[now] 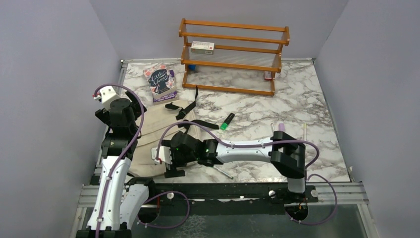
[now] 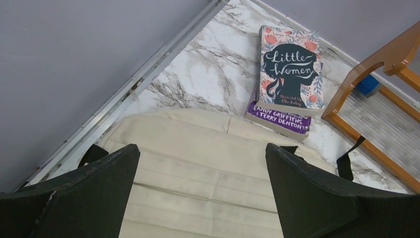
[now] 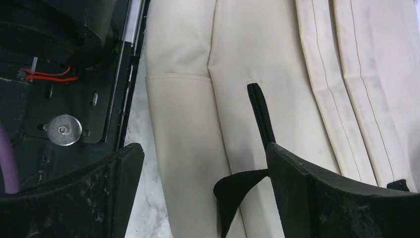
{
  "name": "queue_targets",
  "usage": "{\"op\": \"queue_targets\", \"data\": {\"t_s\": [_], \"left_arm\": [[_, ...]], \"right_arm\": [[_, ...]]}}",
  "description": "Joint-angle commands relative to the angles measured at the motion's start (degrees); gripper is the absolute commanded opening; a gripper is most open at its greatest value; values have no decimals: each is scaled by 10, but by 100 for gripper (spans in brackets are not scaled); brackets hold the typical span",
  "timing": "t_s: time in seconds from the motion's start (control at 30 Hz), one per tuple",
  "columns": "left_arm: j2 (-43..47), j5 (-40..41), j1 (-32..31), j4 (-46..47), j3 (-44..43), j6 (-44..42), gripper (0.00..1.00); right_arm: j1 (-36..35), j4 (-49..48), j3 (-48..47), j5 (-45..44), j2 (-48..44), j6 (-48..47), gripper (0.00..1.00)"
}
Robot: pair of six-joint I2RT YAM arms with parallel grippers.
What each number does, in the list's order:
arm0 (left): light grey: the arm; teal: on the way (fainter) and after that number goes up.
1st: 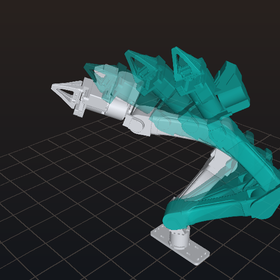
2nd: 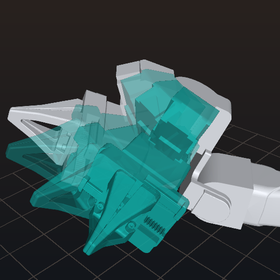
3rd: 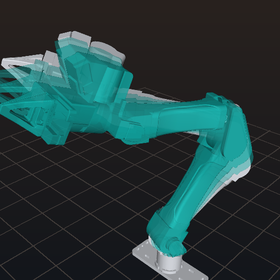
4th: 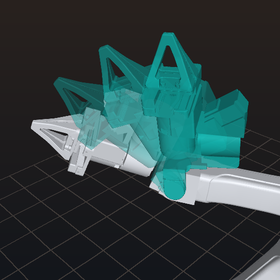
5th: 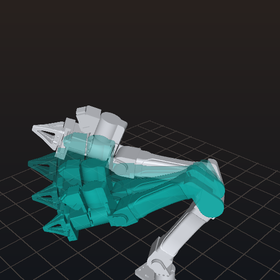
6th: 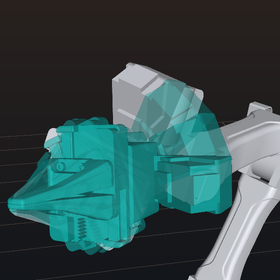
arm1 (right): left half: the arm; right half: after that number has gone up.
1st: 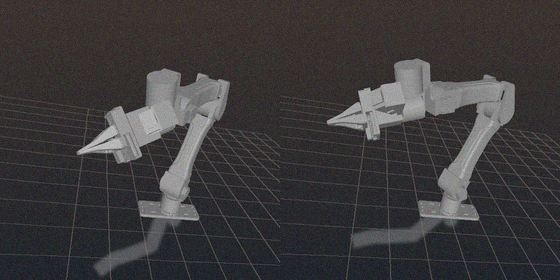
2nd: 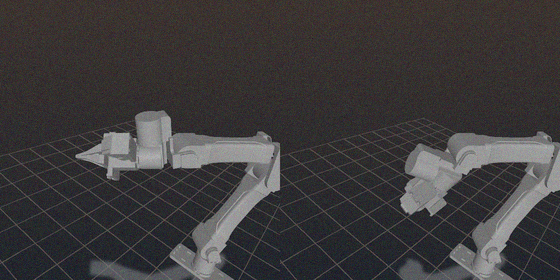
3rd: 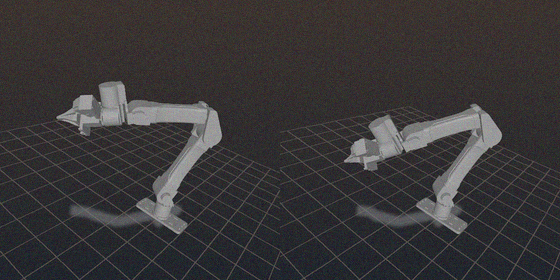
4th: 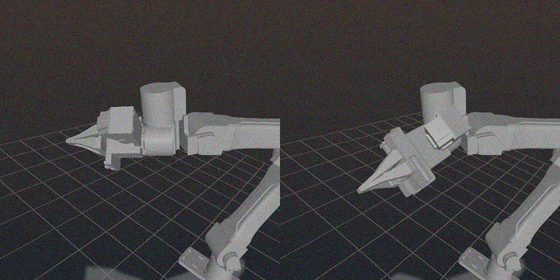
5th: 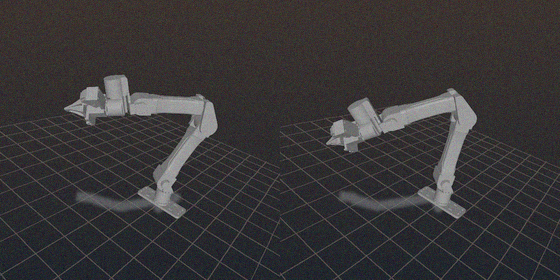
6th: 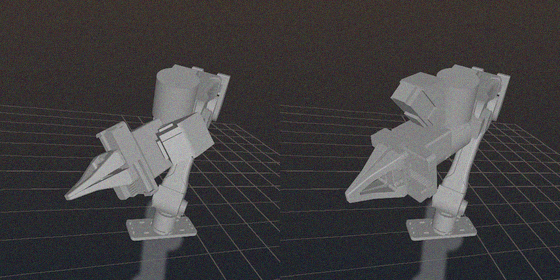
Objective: Pack the student bag
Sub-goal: Pick up the student bag at the center of the board.
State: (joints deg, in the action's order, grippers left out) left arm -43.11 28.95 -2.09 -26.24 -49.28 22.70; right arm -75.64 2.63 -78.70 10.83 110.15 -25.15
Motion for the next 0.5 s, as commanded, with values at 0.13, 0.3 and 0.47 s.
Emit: {"op": "queue_targets", "data": {"t_s": [0.13,0.3,0.47], "left_arm": [[1,6,12,-1,2,1,99],[-2,1,13,-1,3,0,99],[-1,-5,16,-1,5,-1,99]], "right_arm": [[-7,-120,44,35,19,-111,95],[-7,-243,127,44,25,-182,91],[-7,-240,102,23,54,-215,90]]}}
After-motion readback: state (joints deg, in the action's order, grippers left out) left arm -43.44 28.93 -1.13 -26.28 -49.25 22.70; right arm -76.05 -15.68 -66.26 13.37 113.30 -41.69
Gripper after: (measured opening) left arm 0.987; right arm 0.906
